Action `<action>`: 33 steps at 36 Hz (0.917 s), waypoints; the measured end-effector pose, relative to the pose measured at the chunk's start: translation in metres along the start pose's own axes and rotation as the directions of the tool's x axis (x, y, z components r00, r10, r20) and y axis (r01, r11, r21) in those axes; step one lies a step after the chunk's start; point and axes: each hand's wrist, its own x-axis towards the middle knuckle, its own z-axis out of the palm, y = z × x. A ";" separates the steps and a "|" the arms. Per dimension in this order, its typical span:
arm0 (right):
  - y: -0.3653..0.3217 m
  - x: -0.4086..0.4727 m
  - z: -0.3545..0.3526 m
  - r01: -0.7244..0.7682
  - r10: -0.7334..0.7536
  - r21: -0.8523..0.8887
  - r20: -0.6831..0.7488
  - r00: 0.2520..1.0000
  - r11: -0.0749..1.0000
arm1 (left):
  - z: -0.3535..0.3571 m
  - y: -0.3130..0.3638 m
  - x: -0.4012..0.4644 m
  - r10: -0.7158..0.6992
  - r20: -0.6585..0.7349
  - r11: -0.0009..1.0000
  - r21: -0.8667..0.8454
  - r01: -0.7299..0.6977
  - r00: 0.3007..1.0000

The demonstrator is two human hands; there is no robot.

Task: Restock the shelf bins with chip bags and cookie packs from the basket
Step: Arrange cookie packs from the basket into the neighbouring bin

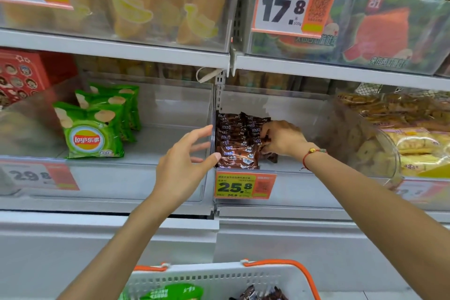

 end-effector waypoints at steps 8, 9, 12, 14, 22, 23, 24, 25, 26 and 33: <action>0.003 -0.013 -0.017 0.003 -0.003 -0.009 -0.005 1.000 1.000 | 0.000 0.003 -0.004 0.041 -0.004 0.997 0.064 -0.041 0.999; 0.005 -0.019 -0.022 0.005 -0.005 -0.003 -0.027 1.000 1.000 | 0.000 0.004 -0.005 0.044 -0.008 0.997 0.069 -0.043 0.999; 0.006 -0.045 -0.036 0.019 -0.014 0.056 -0.085 0.996 0.998 | 0.001 0.005 -0.006 0.052 -0.019 0.996 0.068 -0.050 0.998; 0.002 -0.068 -0.043 0.039 -0.021 0.133 -0.131 0.991 0.990 | 0.001 0.006 -0.009 0.053 -0.032 0.997 0.055 -0.051 0.998; -0.048 -0.160 -0.039 0.119 -0.022 0.497 -0.196 0.980 0.860 | -0.002 0.016 -0.036 0.118 -0.182 0.991 -0.044 -0.128 0.976; -0.056 -0.168 -0.035 0.132 -0.034 0.517 -0.194 0.980 0.846 | -0.005 0.018 -0.040 0.112 -0.204 0.992 -0.035 -0.122 0.972; -0.064 -0.175 -0.030 0.144 -0.044 0.538 -0.194 0.980 0.830 | -0.007 0.020 -0.045 0.100 -0.221 0.994 -0.031 -0.109 0.970; -0.072 -0.181 -0.026 0.154 -0.056 0.557 -0.189 0.980 0.816 | -0.011 0.021 -0.050 0.081 -0.226 0.995 -0.032 -0.090 0.971; -0.079 -0.185 -0.021 0.158 -0.073 0.570 -0.170 0.983 0.807 | -0.014 0.022 -0.055 0.056 -0.216 0.997 -0.032 -0.064 0.975; -0.140 -0.199 0.019 0.150 -0.327 0.508 0.280 0.903 0.848 | -0.052 -0.017 -0.100 -0.237 0.132 0.967 0.130 0.220 0.962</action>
